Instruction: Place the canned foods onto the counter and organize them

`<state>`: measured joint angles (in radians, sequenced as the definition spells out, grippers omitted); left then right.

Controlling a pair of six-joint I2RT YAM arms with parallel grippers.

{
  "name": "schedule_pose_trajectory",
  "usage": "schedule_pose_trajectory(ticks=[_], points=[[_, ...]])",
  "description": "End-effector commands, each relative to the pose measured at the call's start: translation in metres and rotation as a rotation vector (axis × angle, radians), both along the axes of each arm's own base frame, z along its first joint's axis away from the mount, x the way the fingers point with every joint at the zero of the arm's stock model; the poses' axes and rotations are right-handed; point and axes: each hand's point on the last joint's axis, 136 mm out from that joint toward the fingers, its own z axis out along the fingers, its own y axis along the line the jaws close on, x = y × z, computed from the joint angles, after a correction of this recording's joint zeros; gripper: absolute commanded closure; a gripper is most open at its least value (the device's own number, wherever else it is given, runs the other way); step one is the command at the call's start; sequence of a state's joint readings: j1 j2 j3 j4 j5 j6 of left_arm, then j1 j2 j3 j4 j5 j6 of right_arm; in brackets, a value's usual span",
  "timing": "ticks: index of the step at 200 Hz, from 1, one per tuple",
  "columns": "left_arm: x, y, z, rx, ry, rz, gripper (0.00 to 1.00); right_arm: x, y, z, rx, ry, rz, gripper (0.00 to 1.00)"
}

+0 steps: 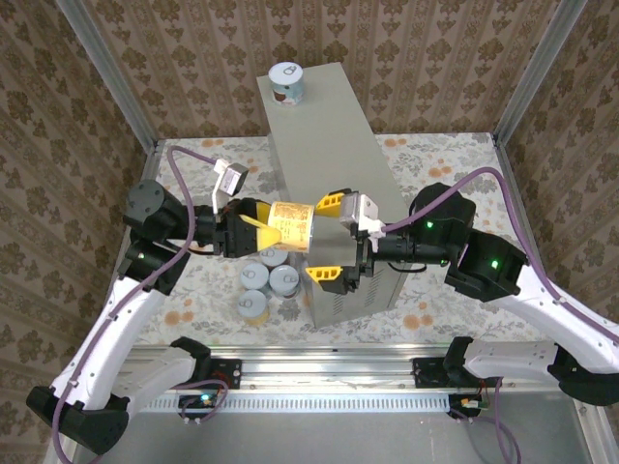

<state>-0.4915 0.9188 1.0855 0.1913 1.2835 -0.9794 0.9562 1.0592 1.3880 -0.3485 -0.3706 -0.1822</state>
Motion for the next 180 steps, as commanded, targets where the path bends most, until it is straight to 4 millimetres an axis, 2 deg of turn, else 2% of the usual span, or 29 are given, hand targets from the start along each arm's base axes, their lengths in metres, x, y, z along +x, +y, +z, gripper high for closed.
schedule_pose_trajectory(ticks=[1, 34, 78, 126, 180], points=[[-0.02, 0.004, 0.011, -0.045, -0.115, -0.052, 1.0, 0.022, -0.006, 0.007, 0.044, -0.006, -0.109, 0.0], [-0.014, 0.002, 0.01, -0.048, -0.109, -0.035, 1.0, 0.03, -0.009, 0.007, 0.059, -0.001, -0.151, 0.0], [-0.02, 0.004, 0.016, -0.073, -0.128, -0.062, 1.0, 0.039, -0.007, 0.007, 0.075, 0.009, -0.168, 0.0], [-0.019, 0.005, 0.015, -0.069, -0.132, -0.05, 1.0, 0.051, -0.018, 0.01, 0.103, 0.014, -0.227, 0.0], [-0.023, 0.004, 0.023, -0.101, -0.153, -0.083, 1.0, 0.044, -0.004, 0.007, 0.102, 0.029, -0.127, 0.0]])
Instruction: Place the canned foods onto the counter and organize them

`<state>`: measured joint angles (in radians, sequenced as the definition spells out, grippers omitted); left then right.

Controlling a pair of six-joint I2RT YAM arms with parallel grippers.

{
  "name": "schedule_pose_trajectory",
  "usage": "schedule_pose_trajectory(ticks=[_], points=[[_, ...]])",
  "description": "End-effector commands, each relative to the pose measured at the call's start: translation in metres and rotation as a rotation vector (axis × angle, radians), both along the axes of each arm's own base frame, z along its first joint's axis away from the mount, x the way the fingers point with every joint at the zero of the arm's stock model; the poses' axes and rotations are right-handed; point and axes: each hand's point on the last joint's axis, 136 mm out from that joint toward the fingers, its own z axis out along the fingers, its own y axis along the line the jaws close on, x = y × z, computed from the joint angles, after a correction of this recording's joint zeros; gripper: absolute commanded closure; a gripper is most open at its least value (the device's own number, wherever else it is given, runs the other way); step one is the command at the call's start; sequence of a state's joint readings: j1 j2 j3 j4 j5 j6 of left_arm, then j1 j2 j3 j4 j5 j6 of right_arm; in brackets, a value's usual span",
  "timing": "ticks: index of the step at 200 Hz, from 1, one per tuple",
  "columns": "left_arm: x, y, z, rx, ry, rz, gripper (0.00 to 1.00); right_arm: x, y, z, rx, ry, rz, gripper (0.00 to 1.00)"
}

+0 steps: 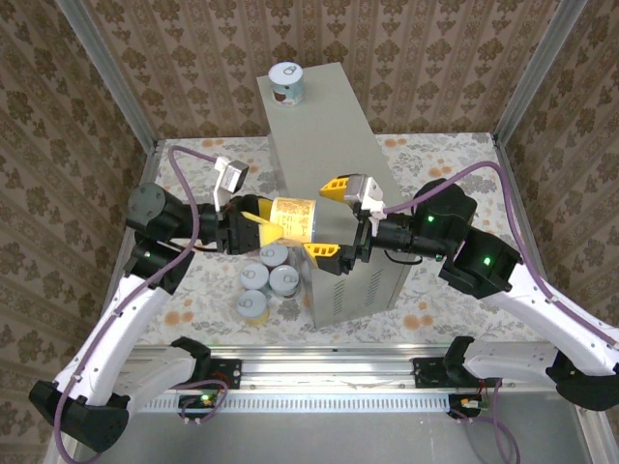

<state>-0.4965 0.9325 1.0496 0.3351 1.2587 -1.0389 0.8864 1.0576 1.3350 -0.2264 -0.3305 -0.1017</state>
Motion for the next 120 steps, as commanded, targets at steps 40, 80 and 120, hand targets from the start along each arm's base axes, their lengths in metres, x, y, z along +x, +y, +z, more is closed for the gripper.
schedule_pose_trajectory(ticks=[40, 80, 120], points=[[-0.03, 0.004, 0.019, -0.067, -0.129, -0.119, 1.0, 0.005, 0.009, 0.009, 0.055, -0.013, 0.073, 0.0], [-0.026, 0.001, 0.013, -0.057, -0.12, -0.122, 1.0, 0.002, 0.002, 0.017, 0.085, 0.005, 0.101, 0.19], [-0.013, -0.005, 0.0, -0.036, -0.095, -0.112, 1.0, 0.005, -0.008, 0.026, 0.085, 0.034, 0.068, 0.34]])
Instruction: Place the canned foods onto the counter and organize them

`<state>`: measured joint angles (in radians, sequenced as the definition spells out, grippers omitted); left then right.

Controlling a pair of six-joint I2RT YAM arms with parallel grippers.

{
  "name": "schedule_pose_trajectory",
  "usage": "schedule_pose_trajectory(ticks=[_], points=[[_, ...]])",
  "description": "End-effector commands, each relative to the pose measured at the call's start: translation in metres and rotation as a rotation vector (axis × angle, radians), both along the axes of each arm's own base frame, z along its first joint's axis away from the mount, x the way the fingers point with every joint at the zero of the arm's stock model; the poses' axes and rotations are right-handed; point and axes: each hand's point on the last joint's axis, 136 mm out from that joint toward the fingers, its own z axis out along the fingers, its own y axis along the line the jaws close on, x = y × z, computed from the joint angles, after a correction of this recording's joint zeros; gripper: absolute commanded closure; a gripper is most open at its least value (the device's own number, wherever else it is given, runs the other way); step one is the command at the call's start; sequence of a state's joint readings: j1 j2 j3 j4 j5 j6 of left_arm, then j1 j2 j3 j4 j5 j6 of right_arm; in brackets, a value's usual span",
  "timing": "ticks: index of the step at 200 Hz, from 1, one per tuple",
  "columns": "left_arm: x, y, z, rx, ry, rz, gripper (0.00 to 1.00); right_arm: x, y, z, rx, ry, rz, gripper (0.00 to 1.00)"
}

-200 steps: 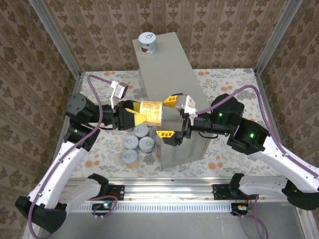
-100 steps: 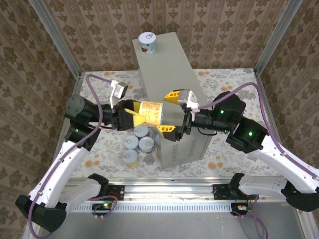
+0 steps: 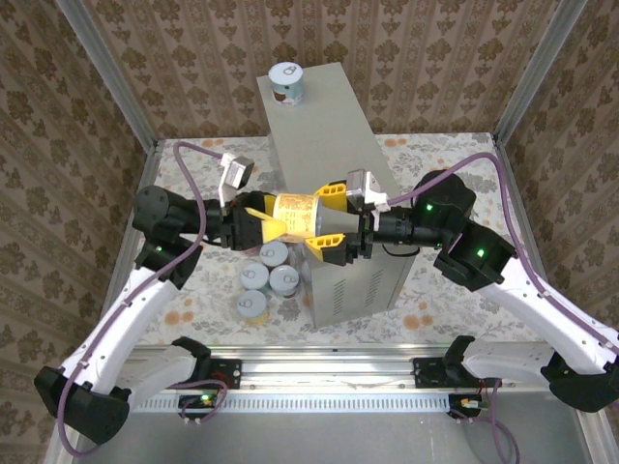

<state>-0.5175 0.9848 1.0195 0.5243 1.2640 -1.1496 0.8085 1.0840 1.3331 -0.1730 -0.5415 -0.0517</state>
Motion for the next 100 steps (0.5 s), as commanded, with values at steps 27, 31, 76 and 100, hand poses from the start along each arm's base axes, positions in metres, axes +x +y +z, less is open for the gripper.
schedule_pose_trajectory(ticks=[27, 31, 76, 100], points=[[-0.004, 0.0, -0.009, 0.008, -0.088, -0.049, 0.33, 0.024, -0.019, 0.026, 0.003, 0.061, -0.147, 0.4], [-0.002, 0.0, -0.009, 0.011, -0.087, -0.04, 0.19, 0.026, -0.02, 0.027, -0.006, 0.071, -0.16, 0.4], [0.032, 0.014, -0.029, 0.098, -0.063, 0.147, 0.0, 0.052, -0.042, 0.024, -0.131, 0.185, -0.359, 0.41], [0.042, 0.019, -0.035, 0.141, -0.067, 0.225, 0.0, 0.071, -0.062, 0.014, -0.216, 0.281, -0.508, 0.41]])
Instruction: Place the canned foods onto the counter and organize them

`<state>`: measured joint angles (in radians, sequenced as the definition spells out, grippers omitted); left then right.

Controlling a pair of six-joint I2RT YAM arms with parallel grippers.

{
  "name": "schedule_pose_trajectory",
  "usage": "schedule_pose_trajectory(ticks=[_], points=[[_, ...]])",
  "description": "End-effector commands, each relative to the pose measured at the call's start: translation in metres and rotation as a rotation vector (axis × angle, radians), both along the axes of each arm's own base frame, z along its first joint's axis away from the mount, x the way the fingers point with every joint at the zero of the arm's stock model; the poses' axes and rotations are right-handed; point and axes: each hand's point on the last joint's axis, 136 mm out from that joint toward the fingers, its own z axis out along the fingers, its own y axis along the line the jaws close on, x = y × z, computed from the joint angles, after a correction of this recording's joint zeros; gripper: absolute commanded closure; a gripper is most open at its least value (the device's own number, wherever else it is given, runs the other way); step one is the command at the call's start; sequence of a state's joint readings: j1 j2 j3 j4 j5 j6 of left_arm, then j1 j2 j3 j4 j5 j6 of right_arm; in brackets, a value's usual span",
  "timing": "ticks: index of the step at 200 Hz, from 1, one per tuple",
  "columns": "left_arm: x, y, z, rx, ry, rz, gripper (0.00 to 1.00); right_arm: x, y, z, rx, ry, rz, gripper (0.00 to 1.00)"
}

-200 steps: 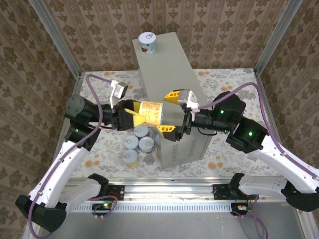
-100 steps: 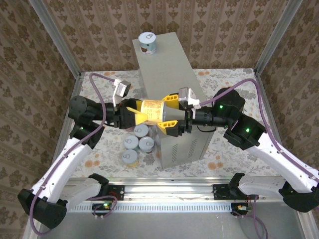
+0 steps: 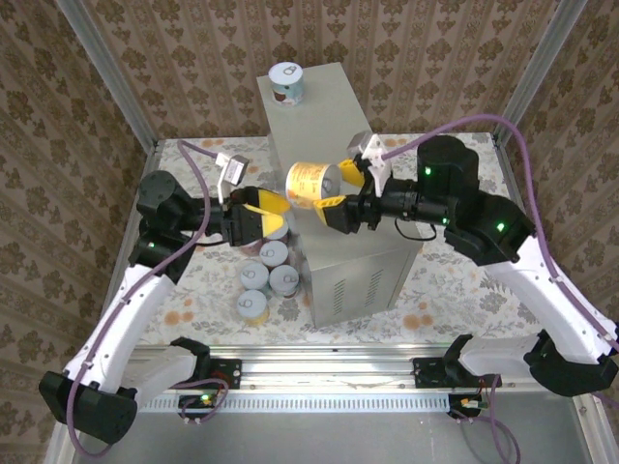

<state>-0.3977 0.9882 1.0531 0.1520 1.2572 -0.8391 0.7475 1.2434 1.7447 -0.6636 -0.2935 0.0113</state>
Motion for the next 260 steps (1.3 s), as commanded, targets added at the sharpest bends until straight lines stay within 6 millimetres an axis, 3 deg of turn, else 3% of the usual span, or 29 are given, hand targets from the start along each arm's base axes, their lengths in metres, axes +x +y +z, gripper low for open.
schedule_pose_trajectory(ticks=[1, 28, 56, 69, 96, 212, 260], points=[[0.001, 0.008, -0.002, 0.049, -0.069, 0.071, 0.0, 0.018, -0.031, 0.001, -0.064, 0.072, -0.199, 0.41], [0.01, 0.014, -0.012, 0.117, -0.09, 0.167, 0.0, 0.026, -0.05, -0.008, -0.163, 0.118, -0.309, 0.42], [0.01, 0.018, -0.016, 0.14, -0.102, 0.196, 0.0, 0.025, -0.067, -0.005, -0.224, 0.122, -0.366, 0.41], [0.011, 0.021, -0.018, 0.146, -0.103, 0.211, 0.0, 0.032, -0.067, -0.016, -0.3, 0.154, -0.383, 0.41], [0.014, 0.023, -0.023, 0.151, -0.103, 0.227, 0.0, 0.029, -0.075, -0.019, -0.387, 0.18, -0.405, 0.41], [0.018, 0.027, -0.034, 0.225, -0.182, 0.264, 0.0, 0.014, -0.066, -0.041, -0.499, 0.291, -0.387, 0.37], [0.021, 0.026, -0.041, 0.227, -0.178, 0.263, 0.0, 0.028, -0.054, -0.039, -0.482, 0.263, -0.39, 0.32]])
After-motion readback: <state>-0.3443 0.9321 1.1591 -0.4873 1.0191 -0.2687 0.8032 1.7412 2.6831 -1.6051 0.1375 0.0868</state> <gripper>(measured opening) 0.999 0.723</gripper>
